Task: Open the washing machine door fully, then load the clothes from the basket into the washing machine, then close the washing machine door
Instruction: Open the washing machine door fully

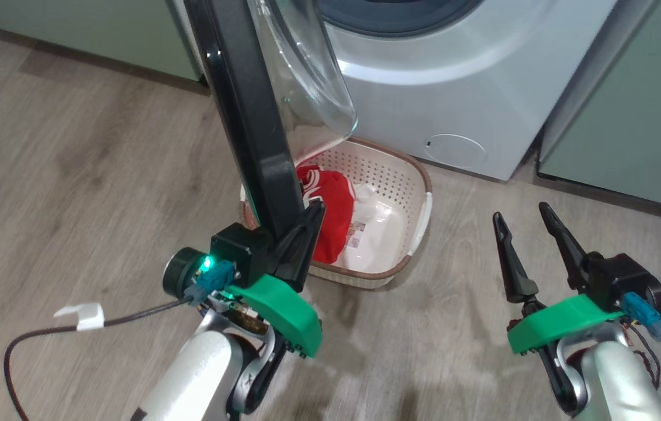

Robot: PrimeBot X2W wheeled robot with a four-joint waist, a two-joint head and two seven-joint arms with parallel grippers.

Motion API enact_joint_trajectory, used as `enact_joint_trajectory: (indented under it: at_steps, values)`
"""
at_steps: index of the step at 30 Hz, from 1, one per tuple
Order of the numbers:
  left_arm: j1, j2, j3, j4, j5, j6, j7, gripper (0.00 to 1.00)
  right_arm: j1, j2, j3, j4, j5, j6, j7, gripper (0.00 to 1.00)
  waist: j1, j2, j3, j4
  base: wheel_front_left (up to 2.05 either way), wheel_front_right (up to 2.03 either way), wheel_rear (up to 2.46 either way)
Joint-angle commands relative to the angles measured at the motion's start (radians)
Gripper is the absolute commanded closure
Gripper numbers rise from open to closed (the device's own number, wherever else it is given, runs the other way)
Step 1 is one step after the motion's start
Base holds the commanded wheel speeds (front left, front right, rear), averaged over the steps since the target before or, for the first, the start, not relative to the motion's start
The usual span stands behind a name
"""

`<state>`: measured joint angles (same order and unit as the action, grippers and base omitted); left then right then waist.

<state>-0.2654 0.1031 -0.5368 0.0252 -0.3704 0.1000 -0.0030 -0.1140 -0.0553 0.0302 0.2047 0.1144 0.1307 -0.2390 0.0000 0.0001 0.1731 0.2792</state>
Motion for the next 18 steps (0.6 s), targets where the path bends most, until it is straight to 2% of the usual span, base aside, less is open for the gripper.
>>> enact_joint_trajectory:
  at_steps: [1,18]
  values:
    - [-0.022,0.015,0.055,-0.029,-0.005,0.013,-0.014,1.0,-0.03,0.005,0.019,-0.03,-0.001,0.0,-0.002,0.0,0.0,-0.0001,-0.001,0.019,0.0,0.0,0.0]
    - [0.079,0.051,0.137,-0.056,-0.048,0.08,-0.052,1.0,-0.022,0.005,0.015,-0.04,-0.009,0.0,0.022,0.0,0.0,-0.0001,-0.026,0.134,0.0,0.0,0.0]
